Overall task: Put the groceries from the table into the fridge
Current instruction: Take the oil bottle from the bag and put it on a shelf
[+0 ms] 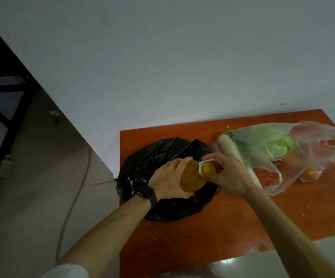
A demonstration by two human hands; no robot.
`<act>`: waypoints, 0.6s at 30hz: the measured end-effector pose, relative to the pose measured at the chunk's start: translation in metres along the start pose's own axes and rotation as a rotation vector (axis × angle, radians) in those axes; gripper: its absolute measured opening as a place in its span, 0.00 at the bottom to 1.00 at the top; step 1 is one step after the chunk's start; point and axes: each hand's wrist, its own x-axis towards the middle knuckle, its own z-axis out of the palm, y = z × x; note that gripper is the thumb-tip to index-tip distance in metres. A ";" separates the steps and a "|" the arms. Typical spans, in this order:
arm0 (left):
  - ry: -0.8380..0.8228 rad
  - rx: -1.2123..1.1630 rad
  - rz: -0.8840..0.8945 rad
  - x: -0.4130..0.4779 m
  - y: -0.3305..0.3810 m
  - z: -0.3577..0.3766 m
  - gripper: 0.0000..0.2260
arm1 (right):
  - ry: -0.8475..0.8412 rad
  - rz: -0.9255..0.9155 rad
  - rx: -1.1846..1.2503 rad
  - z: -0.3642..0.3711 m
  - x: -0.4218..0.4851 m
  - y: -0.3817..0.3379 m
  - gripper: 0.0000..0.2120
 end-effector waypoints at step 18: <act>0.499 -0.613 0.074 0.003 0.092 -0.110 0.41 | 0.319 -0.039 0.414 0.016 -0.061 -0.030 0.59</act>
